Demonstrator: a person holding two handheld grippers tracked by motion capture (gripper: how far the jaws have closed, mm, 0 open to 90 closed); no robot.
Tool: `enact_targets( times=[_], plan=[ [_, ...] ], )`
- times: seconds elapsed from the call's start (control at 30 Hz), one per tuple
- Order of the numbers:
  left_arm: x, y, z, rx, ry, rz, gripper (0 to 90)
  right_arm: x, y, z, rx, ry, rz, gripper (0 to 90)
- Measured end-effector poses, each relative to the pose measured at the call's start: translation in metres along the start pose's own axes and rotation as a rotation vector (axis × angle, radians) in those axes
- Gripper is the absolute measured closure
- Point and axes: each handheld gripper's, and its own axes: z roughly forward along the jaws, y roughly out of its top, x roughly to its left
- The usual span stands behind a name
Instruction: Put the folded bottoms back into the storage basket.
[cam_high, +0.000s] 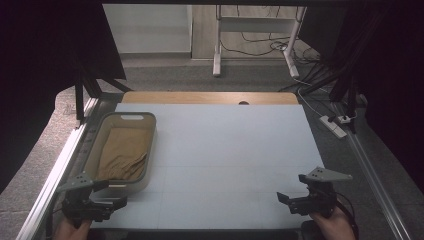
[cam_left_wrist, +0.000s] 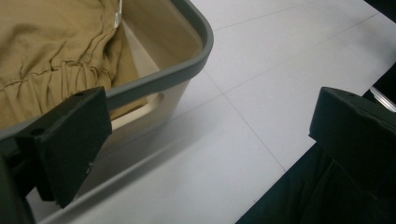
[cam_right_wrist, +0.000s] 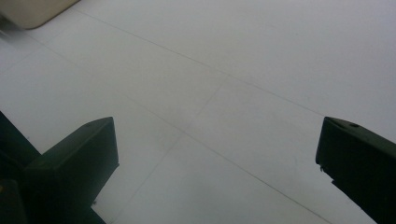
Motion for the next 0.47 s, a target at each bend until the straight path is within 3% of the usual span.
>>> enact_targets(
  times=[0.17, 0.47],
  plan=[
    [0.0005, -0.0003, -0.0009, 0.014, -0.004, -0.012, 0.2, -0.0017, -0.0043, -0.0068, 0.001, -0.031, 0.019, 0.0],
    [-0.0016, 0.0001, -0.0005, 0.017, -0.001, 0.004, 0.3, 0.0018, -0.007, -0.0092, 0.033, -0.077, -0.014, 0.0]
  ],
)
